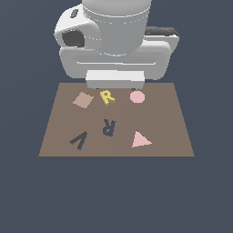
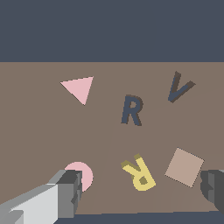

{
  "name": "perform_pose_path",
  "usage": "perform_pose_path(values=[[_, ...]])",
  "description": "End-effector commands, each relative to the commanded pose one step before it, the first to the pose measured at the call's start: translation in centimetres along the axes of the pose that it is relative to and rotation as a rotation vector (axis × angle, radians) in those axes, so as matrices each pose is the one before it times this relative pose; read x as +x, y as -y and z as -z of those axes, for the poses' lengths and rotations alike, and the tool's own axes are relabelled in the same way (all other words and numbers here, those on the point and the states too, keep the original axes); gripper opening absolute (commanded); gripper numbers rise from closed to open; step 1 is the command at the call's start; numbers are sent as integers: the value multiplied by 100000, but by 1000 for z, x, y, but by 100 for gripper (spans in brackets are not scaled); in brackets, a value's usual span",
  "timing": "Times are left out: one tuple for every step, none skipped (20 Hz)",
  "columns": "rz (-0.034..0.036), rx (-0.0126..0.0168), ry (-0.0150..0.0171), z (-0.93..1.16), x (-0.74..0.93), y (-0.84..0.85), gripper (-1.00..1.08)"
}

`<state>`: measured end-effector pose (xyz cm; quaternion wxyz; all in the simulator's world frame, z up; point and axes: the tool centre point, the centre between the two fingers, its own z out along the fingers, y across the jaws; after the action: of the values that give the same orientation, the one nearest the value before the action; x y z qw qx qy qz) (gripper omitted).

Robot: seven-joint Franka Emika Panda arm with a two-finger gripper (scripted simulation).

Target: Insert a designated object into the corresponding slot on a board.

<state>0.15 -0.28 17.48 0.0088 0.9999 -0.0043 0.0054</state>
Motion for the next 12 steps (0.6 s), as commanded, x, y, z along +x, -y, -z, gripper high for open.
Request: perform_pose_path(values=[[0, 0, 0, 0, 0, -1, 100], [69, 1, 0, -16, -11, 1, 100], [195, 8, 2, -50, -32, -7, 100], [338, 14, 4, -83, -53, -3, 100], [463, 20, 5, -116, -74, -11, 100], [597, 25, 7, -149, -96, -12, 100], [730, 31, 8, -182, -117, -14, 100], [862, 37, 10, -215, -137, -16, 100], [990, 42, 11, -247, -158, -20, 100], [1121, 48, 13, -280, -178, -21, 100], [1249, 53, 14, -312, -199, -24, 100], [1375, 59, 15, -344, -219, -28, 100]])
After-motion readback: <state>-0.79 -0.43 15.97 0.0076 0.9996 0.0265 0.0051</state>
